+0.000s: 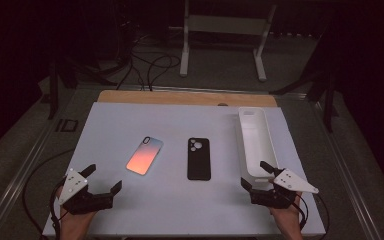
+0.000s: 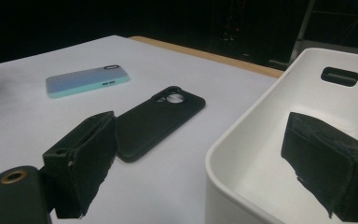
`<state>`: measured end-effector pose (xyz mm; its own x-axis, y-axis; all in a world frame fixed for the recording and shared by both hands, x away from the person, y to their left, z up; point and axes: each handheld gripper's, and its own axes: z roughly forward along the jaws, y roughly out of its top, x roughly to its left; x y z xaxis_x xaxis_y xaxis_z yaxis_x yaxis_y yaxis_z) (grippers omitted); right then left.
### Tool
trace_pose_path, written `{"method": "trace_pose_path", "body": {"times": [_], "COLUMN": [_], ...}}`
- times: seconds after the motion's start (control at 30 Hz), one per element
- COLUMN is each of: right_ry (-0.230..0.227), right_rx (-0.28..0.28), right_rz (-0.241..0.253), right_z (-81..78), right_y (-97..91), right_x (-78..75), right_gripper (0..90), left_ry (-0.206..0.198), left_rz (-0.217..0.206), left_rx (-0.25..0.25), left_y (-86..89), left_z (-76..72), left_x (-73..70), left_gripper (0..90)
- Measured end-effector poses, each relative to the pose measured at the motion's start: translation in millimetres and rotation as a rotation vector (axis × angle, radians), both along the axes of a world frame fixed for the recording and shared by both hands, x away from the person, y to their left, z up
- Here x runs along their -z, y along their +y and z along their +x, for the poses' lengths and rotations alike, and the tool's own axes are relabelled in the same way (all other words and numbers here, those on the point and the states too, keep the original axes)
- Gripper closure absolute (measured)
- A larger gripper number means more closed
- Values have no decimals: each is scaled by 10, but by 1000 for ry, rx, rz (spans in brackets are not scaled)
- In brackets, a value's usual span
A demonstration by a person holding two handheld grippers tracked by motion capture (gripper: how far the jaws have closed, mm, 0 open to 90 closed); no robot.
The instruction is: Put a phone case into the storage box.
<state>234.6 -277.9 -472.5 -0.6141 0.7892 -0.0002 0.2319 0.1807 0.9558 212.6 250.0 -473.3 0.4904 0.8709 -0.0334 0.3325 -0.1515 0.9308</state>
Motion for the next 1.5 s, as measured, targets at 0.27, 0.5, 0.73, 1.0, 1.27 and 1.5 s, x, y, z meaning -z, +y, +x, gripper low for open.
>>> {"method": "trace_pose_path", "body": {"times": [0.27,0.5,0.73,1.0,1.27,1.5], "right_ry": [4,6,5,11,13,13], "right_rx": [1,4,4,-2,-4,-4], "right_rz": [-3,-4,-4,-11,-14,-18], "right_z": [4,6,17,33,35,41], "right_y": [13,9,23,35,47,45], "right_x": [13,23,28,21,21,27], "right_gripper": [105,106,106,105,105,105], "left_ry": [17,26,33,54,70,99], "left_rz": [-10,-8,14,31,51,75], "left_rx": [6,16,25,29,30,35], "left_y": [-28,-82,-141,-208,-288,-364], "left_z": [24,73,164,262,395,539], "left_x": [-19,-66,-141,-161,-174,-159], "left_gripper": [0,0,0,0,0,0]}}
